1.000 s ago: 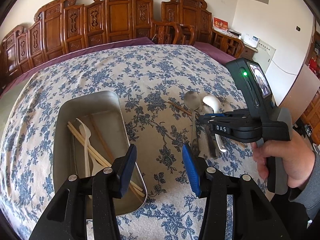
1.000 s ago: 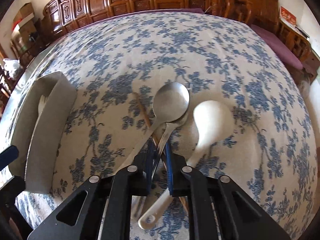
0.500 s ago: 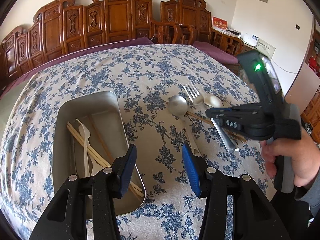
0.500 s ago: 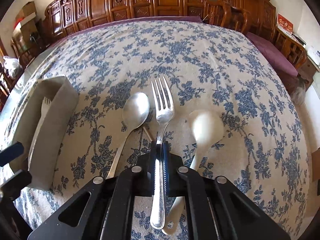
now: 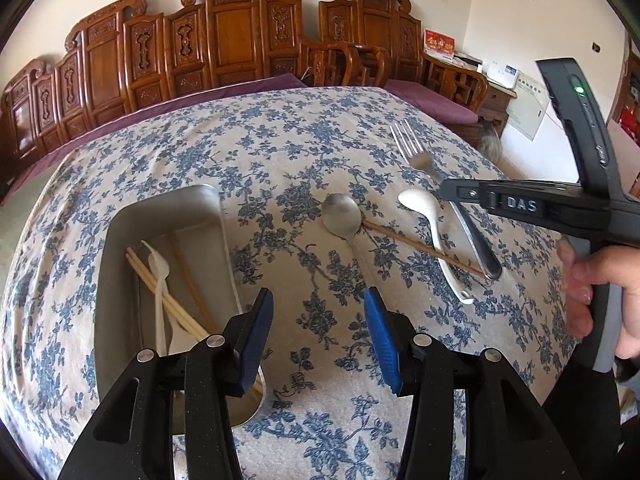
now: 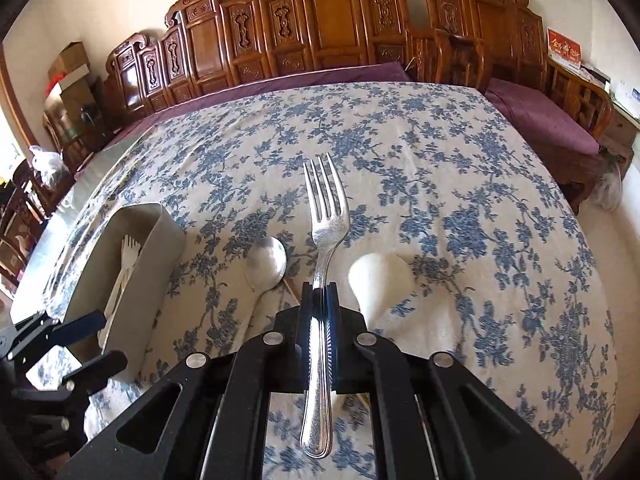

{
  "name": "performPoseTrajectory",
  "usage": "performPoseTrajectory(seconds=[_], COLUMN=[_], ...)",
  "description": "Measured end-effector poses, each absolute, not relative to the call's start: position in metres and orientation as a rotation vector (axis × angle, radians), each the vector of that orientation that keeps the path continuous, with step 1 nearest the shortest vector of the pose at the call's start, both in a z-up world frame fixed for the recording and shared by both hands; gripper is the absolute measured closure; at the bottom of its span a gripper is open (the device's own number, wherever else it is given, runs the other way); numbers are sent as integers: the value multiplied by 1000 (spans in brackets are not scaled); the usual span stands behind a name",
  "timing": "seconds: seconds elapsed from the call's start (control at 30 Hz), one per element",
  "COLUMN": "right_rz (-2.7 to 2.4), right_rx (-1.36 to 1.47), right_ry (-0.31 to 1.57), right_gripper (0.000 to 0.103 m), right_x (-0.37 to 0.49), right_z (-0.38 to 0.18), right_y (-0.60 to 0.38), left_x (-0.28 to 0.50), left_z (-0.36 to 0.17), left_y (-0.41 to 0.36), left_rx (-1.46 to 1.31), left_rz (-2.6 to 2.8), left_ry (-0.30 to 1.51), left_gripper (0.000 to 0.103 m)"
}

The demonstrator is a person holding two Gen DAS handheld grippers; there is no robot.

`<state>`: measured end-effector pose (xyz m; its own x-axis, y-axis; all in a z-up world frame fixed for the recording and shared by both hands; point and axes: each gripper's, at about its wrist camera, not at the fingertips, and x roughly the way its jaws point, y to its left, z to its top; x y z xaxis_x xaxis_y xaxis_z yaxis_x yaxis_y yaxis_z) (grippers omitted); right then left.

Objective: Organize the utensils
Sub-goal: 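Grasp the metal spoon with the left gripper while the right holds the metal fork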

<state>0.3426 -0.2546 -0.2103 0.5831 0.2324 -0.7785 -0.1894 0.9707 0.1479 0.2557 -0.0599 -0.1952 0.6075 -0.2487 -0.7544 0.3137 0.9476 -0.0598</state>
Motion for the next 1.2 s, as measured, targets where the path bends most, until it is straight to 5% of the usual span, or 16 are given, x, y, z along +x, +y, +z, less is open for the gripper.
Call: performPoseTrajectory(seconds=[0.43, 1.2], right_rz=[258, 316], right_rx=[-8, 20], right_ry=[923, 898], right_gripper=[95, 95], right_x=[315, 305], right_z=[-234, -232], right_y=[-292, -300], left_x=[291, 344], left_z=[-214, -256], left_y=[-101, -136], left_rx=[85, 182], left_rz=[-334, -251], left_ry=[954, 1077], left_gripper=[59, 98])
